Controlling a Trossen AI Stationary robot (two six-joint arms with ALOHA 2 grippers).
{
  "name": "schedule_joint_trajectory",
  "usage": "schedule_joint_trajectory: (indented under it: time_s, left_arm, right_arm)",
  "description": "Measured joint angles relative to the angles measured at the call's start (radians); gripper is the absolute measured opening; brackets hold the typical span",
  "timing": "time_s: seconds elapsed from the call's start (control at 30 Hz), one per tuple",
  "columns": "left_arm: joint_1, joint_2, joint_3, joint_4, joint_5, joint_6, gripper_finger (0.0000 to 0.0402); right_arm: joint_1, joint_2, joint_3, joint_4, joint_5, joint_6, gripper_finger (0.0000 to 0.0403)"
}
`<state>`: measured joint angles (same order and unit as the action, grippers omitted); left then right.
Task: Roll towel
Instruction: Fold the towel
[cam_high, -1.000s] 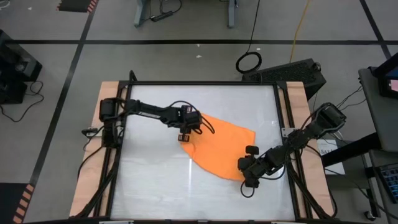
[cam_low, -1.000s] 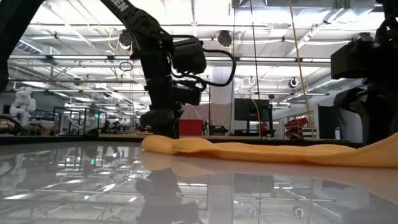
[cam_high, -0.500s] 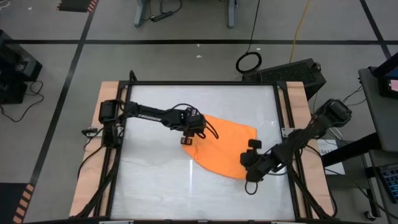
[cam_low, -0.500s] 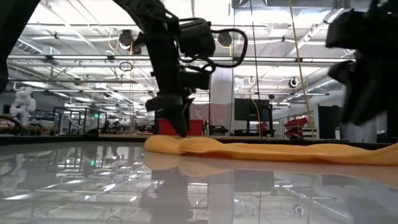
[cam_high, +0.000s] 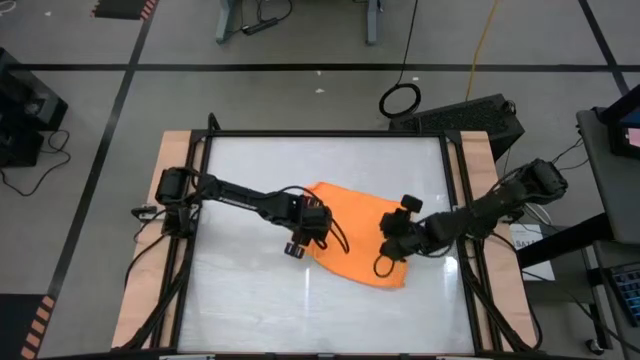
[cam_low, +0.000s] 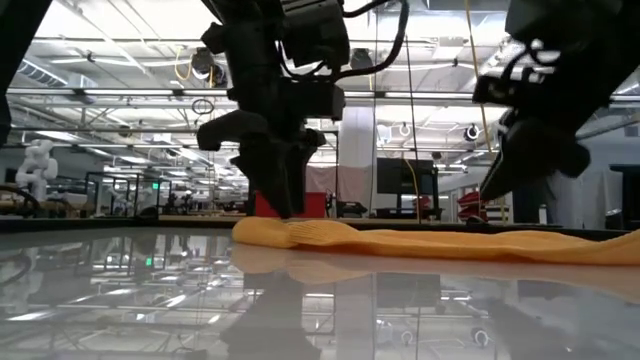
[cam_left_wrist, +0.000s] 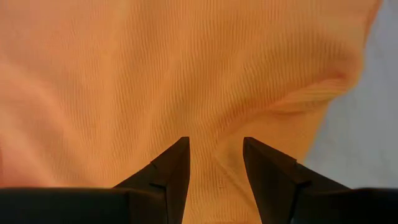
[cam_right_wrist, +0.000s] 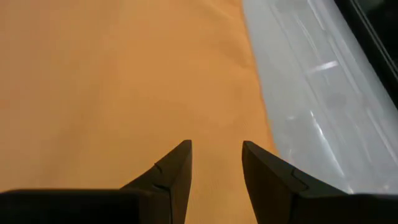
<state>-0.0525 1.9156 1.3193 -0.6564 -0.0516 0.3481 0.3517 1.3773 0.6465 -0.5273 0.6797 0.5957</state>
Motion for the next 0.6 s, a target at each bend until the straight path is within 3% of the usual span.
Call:
schedule_joint_trajectory:
  time_s: [0.13, 0.37, 0.6]
  left_arm:
    - [-0.001, 0.005, 0.000, -0.020, 0.067, -0.002, 0.0155]
    - [-0.001, 0.008, 0.000, -0.017, 0.068, -0.003, 0.0154]
    - [0.001, 0.008, 0.000, -0.033, 0.054, -0.011, 0.0114]
  right_arm:
    - [-0.060, 0.000, -0.054, 0.079, -0.021, -0.005, 0.0132]
    - [-0.154, 0.000, -0.149, 0.220, -0.057, -0.023, 0.0132]
    - [-0.190, 0.000, -0.176, 0.267, -0.114, -0.032, 0.0124]
